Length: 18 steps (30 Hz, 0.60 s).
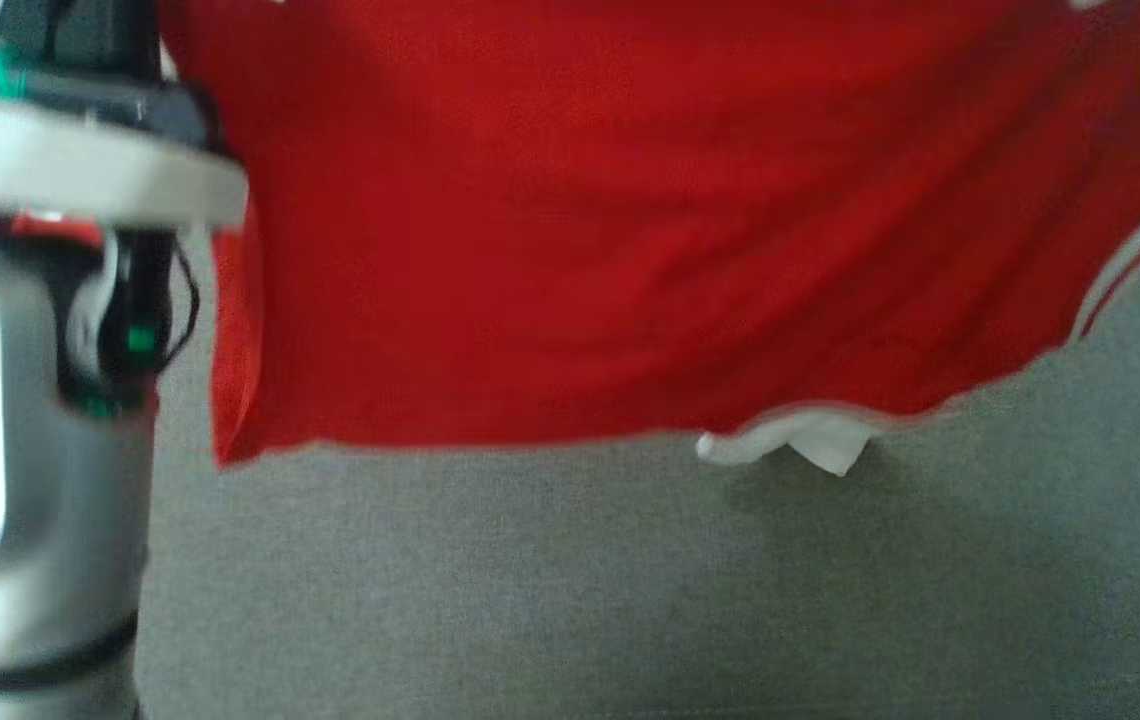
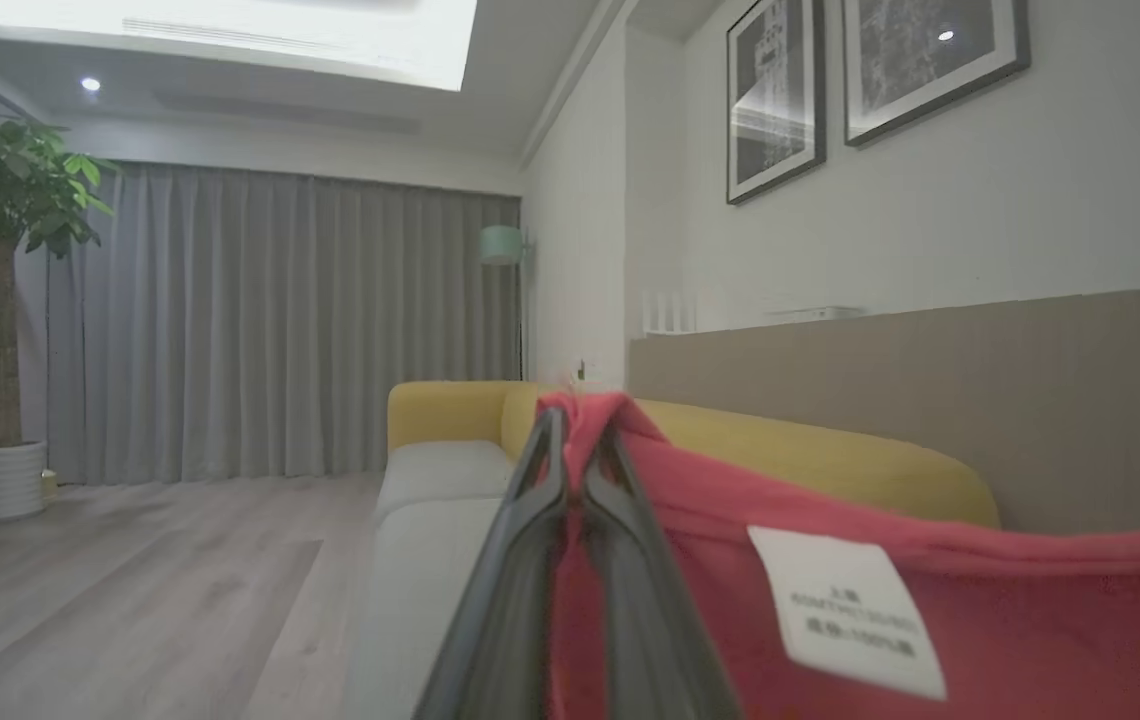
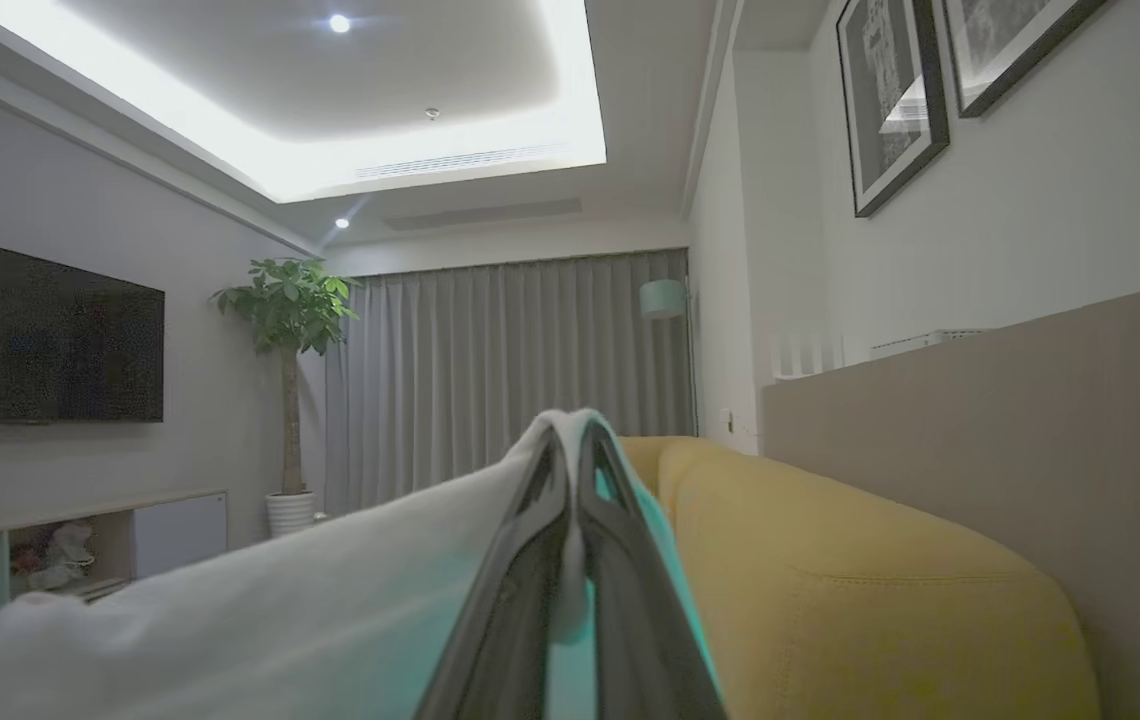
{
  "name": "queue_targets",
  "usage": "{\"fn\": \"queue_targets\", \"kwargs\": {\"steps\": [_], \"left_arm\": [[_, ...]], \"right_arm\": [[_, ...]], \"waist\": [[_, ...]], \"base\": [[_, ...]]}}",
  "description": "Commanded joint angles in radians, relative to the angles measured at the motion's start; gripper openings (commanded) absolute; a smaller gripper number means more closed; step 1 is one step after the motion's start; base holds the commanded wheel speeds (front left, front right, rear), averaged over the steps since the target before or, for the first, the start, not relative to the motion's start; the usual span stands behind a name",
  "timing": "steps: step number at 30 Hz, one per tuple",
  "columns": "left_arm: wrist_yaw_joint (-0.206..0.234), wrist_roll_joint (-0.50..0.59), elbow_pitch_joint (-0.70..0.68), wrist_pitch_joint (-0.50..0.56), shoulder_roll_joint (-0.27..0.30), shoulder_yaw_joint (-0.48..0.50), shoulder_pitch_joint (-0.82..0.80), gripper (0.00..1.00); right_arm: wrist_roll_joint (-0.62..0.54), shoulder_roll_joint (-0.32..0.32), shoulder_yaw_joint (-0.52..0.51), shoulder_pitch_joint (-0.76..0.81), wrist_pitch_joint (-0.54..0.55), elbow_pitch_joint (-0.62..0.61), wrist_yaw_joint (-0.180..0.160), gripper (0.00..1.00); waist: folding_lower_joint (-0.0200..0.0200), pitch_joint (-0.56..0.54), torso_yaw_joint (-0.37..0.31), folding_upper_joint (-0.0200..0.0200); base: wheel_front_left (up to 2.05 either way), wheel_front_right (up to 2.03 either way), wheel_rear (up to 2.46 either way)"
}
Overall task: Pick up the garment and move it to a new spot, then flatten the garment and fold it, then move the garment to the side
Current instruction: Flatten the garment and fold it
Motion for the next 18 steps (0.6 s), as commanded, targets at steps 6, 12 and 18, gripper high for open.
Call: {"fn": "queue_targets", "kwargs": {"steps": [6,12,18], "left_arm": [[-0.042,-0.034,0.318,-0.081,0.002,0.047,-0.315,0.0],[-0.056,-0.019,0.633,-0.228,-0.015,0.052,-0.538,0.0],[-0.073,-0.003,0.905,-0.268,-0.042,0.017,-0.606,0.0]], "right_arm": [[0.074,0.027,0.083,-0.373,-0.077,0.292,0.008,0.0],[0.098,0.071,0.164,-0.624,-0.203,0.632,0.008,0.0],[0.103,0.107,0.252,-0.692,-0.24,0.889,0.008,0.0]], "waist": [[0.0,0.079,-0.002,0.0],[0.0,0.088,-0.008,0.0],[0.0,0.095,-0.008,0.0]], "base": [[0.0,0.0,0.0],[0.0,0.0,0.0],[0.0,0.0,0.0]]}}
